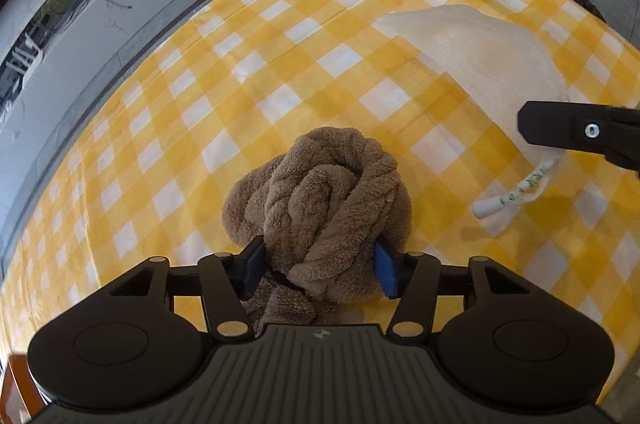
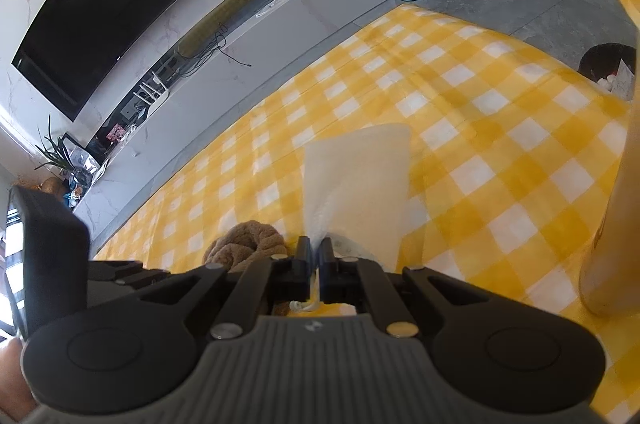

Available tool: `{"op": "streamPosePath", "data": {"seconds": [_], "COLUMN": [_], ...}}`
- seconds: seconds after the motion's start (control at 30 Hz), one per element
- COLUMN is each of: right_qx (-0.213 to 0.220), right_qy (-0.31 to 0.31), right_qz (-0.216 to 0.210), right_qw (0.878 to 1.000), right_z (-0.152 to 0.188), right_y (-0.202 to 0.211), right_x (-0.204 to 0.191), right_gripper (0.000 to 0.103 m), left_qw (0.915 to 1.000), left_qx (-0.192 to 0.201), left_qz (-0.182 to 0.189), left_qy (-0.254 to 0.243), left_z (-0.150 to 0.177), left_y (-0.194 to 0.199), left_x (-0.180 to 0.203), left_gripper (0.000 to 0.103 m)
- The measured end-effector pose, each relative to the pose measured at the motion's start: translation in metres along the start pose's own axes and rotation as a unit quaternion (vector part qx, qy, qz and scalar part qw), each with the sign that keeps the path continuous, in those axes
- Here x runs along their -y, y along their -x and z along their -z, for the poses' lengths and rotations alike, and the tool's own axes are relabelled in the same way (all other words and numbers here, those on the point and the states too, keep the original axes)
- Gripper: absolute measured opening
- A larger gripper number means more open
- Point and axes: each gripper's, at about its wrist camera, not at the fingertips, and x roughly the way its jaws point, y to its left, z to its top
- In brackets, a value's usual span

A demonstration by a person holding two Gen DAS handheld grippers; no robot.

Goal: Organize soft objects
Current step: 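Carry the brown towel and mesh bag over the cardboard box with both tools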

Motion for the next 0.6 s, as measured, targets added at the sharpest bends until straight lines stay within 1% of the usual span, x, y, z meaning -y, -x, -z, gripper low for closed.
{"op": "streamPosePath", "data": {"seconds": [0.07,0.17,0.27,0.37,0.43,0.5,0.6], "right_qx": [-0.002,-0.009,-0.018,-0.027,-0.029,-0.029,-0.029], "right_qy": [0.004,0.017,0.022,0.019,0.019,0.019,0.018], "right_qz": [0.001,0.020,0.048,0.060,0.063,0.064,0.065], "right_qw": [1.000,1.000,0.998,0.998,0.997,0.997,0.997], "right_z": [0.001,0.002,0.004,0.005,0.006,0.006,0.007], "right_y": [0.000,0.000,-0.003,-0.005,-0.005,-0.004,-0.002], "right_x": [0.000,-0.001,0.001,0.007,0.009,0.010,0.011], "right_gripper": [0.001,0.001,0.001,0.001,0.001,0.001,0.001], "left_qw": [0.9999,0.9997,0.9982,0.9973,0.9963,0.9953,0.9921], "left_qx": [0.000,0.008,0.030,0.048,0.057,0.061,0.082], "left_qz": [0.008,-0.002,-0.012,-0.017,-0.010,0.005,0.019], "left_qy": [0.014,0.024,0.050,0.054,0.063,0.074,0.094], "left_z": [0.006,0.018,0.030,0.041,0.048,0.056,0.069], "left_y": [0.009,0.024,0.043,0.060,0.072,0.083,0.100], "left_x": [0.001,0.007,0.012,0.019,0.020,0.019,0.019], "left_gripper": [0.063,0.063,0.063,0.063,0.063,0.063,0.063]}}
